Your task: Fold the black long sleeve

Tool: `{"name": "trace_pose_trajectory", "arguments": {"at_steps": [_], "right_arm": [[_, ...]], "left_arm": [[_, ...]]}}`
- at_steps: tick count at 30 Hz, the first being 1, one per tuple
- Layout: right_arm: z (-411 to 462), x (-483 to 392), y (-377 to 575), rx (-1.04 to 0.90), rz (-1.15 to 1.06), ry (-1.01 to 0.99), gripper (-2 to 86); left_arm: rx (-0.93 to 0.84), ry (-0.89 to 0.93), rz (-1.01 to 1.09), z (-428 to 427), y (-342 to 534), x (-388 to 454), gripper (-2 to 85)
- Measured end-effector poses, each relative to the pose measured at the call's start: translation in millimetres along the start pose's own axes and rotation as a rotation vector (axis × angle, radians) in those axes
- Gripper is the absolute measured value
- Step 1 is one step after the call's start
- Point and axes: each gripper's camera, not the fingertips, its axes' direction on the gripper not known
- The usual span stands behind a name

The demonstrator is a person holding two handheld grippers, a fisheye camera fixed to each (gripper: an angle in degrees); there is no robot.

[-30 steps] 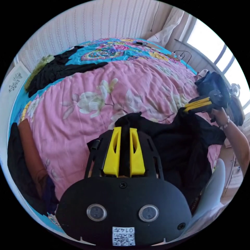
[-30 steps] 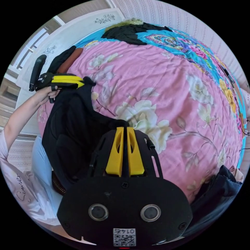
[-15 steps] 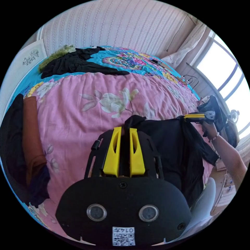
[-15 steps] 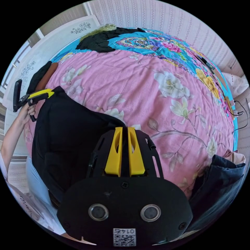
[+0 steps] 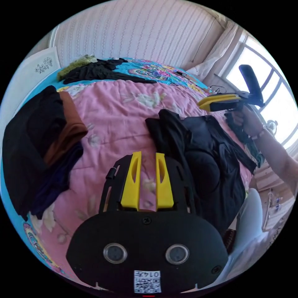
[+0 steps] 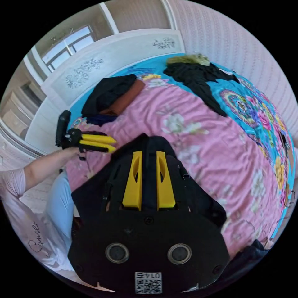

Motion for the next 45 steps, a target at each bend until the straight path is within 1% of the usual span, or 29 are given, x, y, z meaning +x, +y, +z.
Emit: {"name": "trace_pose_trajectory", "arguments": {"at_steps": [3, 4, 6, 8, 10, 12, 14, 15, 17, 19, 20, 23, 27, 29, 31, 33, 34, 35, 36, 38, 39, 41, 43, 45], "right_arm": [[28, -30, -37, -0.038, -0.031, -0.026, 7.5], [42, -38, -48, -0.077, -0.038, -0.014, 7.5], [64, -47, -60, -0.136, -0.036, 0.013, 7.7], [93, -49, -65, -0.234, -0.013, 0.074, 7.7], [107, -49, -62, -0.308, -0.023, 0.097, 4.8], [96, -49, -54, -0.273, -0.024, 0.101, 1.9], [56, -47, -31, -0.121, -0.013, 0.030, 1.0], [44, -46, -22, -0.080, -0.005, 0.015, 0.9], [-2, -43, 27, 0.089, 0.018, -0.043, 0.7], [-18, -36, 68, 0.142, 0.094, -0.041, 0.6], [-20, -32, 94, 0.135, 0.140, -0.042, 0.6], [-8, -25, 143, 0.105, 0.242, -0.071, 0.5], [7, -27, 171, 0.103, 0.301, -0.103, 0.4], [14, -31, 178, 0.115, 0.312, -0.112, 0.4], [17, -35, 182, 0.117, 0.311, -0.092, 0.3], [19, -38, 185, 0.116, 0.302, -0.070, 0.2], [19, -40, 187, 0.112, 0.297, -0.063, 0.2], [18, -40, 188, 0.115, 0.295, -0.061, 0.2], [17, -41, 188, 0.119, 0.292, -0.058, 0.2], [12, -45, 186, 0.130, 0.261, -0.035, 0.2], [11, -46, 184, 0.134, 0.247, -0.033, 0.1], [5, -55, 173, 0.171, 0.185, -0.048, 0.1], [4, -64, 161, 0.191, 0.144, -0.047, 0.1], [5, -74, 150, 0.195, 0.107, -0.030, 0.1]], "left_arm": [[-0.065, 0.073, -0.025, 24, -2, 0, 3.1], [-0.058, 0.073, -0.022, 24, 0, 3, 1.4], [-0.014, 0.018, 0.019, 16, 5, 12, 0.2], [0.027, 0.030, 0.095, 9, 14, 25, -0.3], [0.022, 0.006, 0.127, 9, 20, 31, -0.5], [0.033, -0.047, 0.131, 2, 28, 29, -0.7], [0.090, -0.047, 0.115, -20, 44, 18, -0.9], [0.103, -0.049, 0.113, -26, 49, 14, -0.9], [0.126, -0.077, 0.101, -45, 66, -2, -1.0], [0.121, -0.051, 0.070, -52, 72, -14, -0.9], [0.121, -0.014, 0.064, -53, 72, -19, -0.9], [0.122, 0.011, 0.051, -47, 60, -19, -0.8], [0.116, 0.108, 0.062, -32, 28, -7, 0.4], [0.084, 0.123, 0.054, -14, 1, 0, 4.4], [0.050, 0.159, 0.006, 2, -18, 2, 6.1], [-0.072, 0.216, -0.026, 28, -34, 2, 6.0], [-0.213, 0.228, -0.049, 48, -40, 1, 4.7], [-0.314, 0.238, -0.043, 61, -42, -1, 2.2], [-0.314, 0.243, -0.039, 61, -42, -2, 1.0], [-0.153, 0.251, -0.067, 28, -33, -12, -0.4], [-0.110, 0.248, -0.067, 16, -29, -14, -0.6], [0.066, 0.169, -0.025, -43, -3, -17, -0.9], [0.146, 0.104, 0.018, -81, 27, -15, -0.9], [0.209, -0.026, 0.007, -113, 62, -14, -1.0]]}}
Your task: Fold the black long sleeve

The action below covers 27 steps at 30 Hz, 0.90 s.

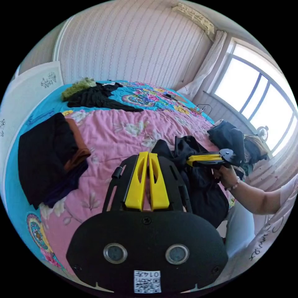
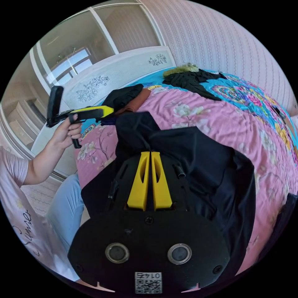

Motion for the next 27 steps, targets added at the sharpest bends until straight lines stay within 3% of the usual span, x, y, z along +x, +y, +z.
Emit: {"name": "trace_pose_trajectory", "arguments": {"at_steps": [4, 7, 15, 18, 20, 27], "right_arm": [[15, -17, -9, -0.037, -0.052, -0.021, 0.1], [21, -26, -3, -0.099, -0.076, -0.022, 0.0], [28, -37, 25, -0.233, -0.073, 0.020, 0.0], [29, -36, 26, -0.229, -0.046, 0.006, 0.0], [30, -35, 24, -0.225, -0.030, 0.012, 0.0], [29, -38, 7, -0.121, -0.019, -0.020, -0.2]], "left_arm": [[0.156, -0.122, 0.015, -62, 77, 0, -0.9], [0.049, -0.192, -0.016, -58, 106, -10, -0.8], [-0.017, 0.127, -0.001, 27, 21, -22, 5.8], [-0.315, 0.177, -0.009, 104, -9, -18, 6.8], [-0.543, 0.281, -0.068, 147, -5, -24, 1.3], [-0.054, 0.198, -0.167, 18, 32, -59, -0.9]]}}
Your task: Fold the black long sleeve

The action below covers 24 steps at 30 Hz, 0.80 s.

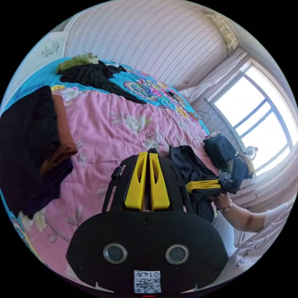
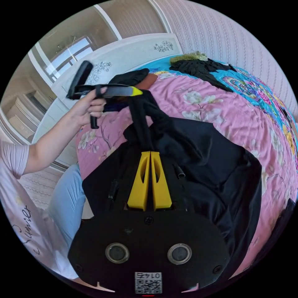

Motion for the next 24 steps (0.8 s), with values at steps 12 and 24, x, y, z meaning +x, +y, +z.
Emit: {"name": "trace_pose_trajectory", "arguments": {"at_steps": [12, 24], "right_arm": [[-2, -17, -28, -0.006, -0.085, -0.031, 1.2], [42, -47, -79, -0.132, -0.088, 0.131, 6.5]], "left_arm": [[0.072, -0.289, -0.169, -117, 206, -5, 0.9], [-0.142, -0.202, -0.005, -31, 128, -28, 7.9]]}}
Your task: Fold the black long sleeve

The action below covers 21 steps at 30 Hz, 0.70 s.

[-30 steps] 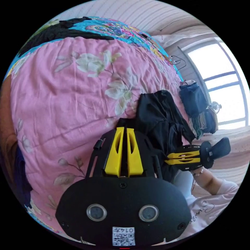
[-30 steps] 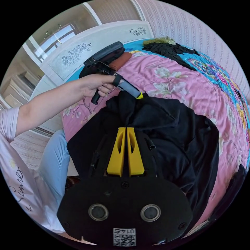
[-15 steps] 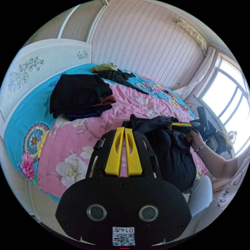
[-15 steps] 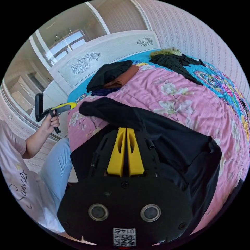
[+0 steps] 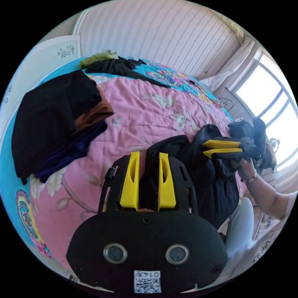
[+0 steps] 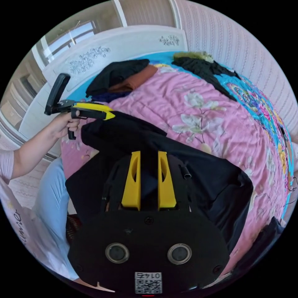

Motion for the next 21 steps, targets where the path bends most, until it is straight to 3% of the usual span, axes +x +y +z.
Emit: {"name": "trace_pose_trajectory", "arguments": {"at_steps": [1, 3, 8, 11, 15, 21], "right_arm": [[8, 1, -7, -0.047, -0.005, -0.022, 4.5], [2, 1, -18, -0.019, -0.006, -0.035, 1.9], [-28, 7, -69, 0.086, -0.060, 0.070, 0.6], [-29, 15, -110, 0.118, -0.061, 0.023, 0.4], [-8, 16, -162, 0.074, -0.073, 0.003, 0.2], [47, 4, -227, -0.052, -0.051, 0.081, -0.1]], "left_arm": [[-0.120, 0.025, 0.010, 21, -4, -3, 6.3], [-0.109, 0.031, 0.023, 19, 1, -6, 0.8], [0.328, -0.132, -0.100, -92, 61, -13, -0.8], [0.497, -0.077, -0.215, -138, 107, -23, -0.8], [0.511, -0.132, -0.290, -151, 148, -31, -0.6], [0.373, -0.334, -0.373, -135, 186, -59, -0.7]]}}
